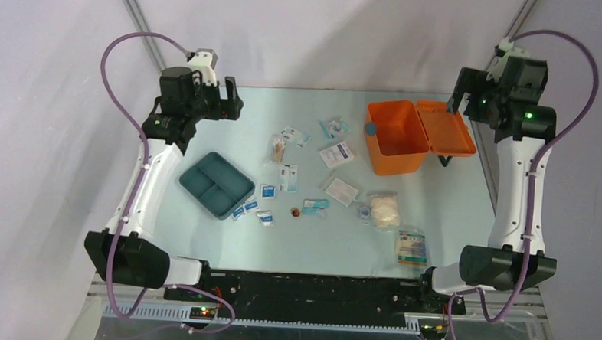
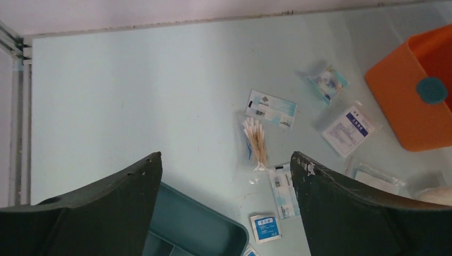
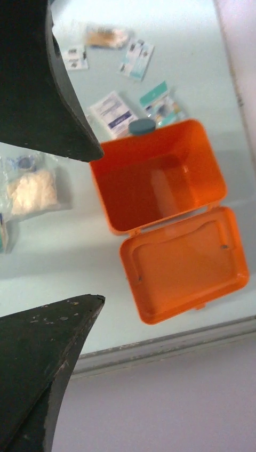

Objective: Organize the medicine kit

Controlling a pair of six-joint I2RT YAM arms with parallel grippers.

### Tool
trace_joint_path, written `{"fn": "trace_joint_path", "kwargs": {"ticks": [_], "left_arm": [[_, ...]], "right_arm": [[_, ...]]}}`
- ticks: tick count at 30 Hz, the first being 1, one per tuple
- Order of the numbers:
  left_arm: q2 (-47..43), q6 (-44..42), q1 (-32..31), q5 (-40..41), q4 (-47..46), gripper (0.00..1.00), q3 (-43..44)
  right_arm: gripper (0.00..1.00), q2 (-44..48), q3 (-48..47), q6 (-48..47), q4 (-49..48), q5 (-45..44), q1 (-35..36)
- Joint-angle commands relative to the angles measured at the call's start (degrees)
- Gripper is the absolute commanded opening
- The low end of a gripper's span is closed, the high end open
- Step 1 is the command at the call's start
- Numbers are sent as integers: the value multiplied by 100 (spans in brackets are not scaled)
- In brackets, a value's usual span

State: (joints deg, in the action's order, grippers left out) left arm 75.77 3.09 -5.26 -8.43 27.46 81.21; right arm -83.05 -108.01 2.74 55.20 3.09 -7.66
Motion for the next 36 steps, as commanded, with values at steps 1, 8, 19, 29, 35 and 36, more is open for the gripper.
{"fn": "trace_joint_path", "kwargs": {"ticks": [1,8,19,29,35,36], "left_arm": [[153,73,-208,-59,-127,98,-27],[-28,195,-359,134,-111,100,-878],[-98,147,-510,-68,-186,98,-1324],[-195,121,-521,53,-301,98,-1439],[-162,101,-520,79,-341,98,-1439],[-160,92,-520,87,-339,98,-1436]], "right_arm": [[99,295,905,-567,164,194,87],[99,1613,2725,-3085,645,1869,855],[71,1316,4144,-3416,219,1715,1768],[62,859,5264,-3978,-832,1088,1898],[61,327,5440,-4154,-1454,878,2006],[61,208,5449,-4186,-1514,816,2038]]}}
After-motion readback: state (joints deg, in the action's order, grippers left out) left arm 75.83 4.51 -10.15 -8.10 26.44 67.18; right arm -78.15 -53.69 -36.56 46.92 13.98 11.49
